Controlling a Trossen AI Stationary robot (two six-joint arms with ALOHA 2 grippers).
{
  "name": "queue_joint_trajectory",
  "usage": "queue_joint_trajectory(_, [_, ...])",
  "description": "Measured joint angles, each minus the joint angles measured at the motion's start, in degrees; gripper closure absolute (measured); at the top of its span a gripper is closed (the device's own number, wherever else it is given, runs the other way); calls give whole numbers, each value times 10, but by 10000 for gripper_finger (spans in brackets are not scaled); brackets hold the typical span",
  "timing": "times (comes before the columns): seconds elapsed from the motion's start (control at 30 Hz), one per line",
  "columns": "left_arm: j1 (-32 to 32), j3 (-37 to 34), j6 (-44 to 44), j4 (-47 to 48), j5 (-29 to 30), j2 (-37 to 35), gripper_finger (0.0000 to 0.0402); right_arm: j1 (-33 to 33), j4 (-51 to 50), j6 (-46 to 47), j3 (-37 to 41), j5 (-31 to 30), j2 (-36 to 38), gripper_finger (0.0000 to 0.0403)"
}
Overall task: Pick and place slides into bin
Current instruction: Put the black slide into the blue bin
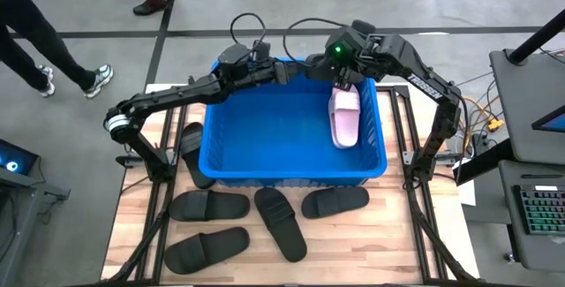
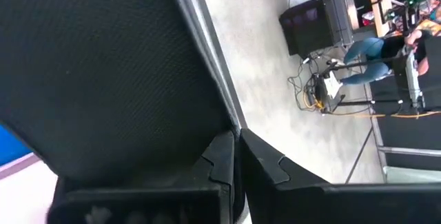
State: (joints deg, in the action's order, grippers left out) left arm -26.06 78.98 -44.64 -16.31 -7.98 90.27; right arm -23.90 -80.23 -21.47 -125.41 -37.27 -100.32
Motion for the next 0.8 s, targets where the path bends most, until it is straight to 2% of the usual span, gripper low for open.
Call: queue_joint_trajectory(0.8, [9, 3, -15, 8, 0, 23, 102, 18, 28, 5, 8, -2, -29, 394])
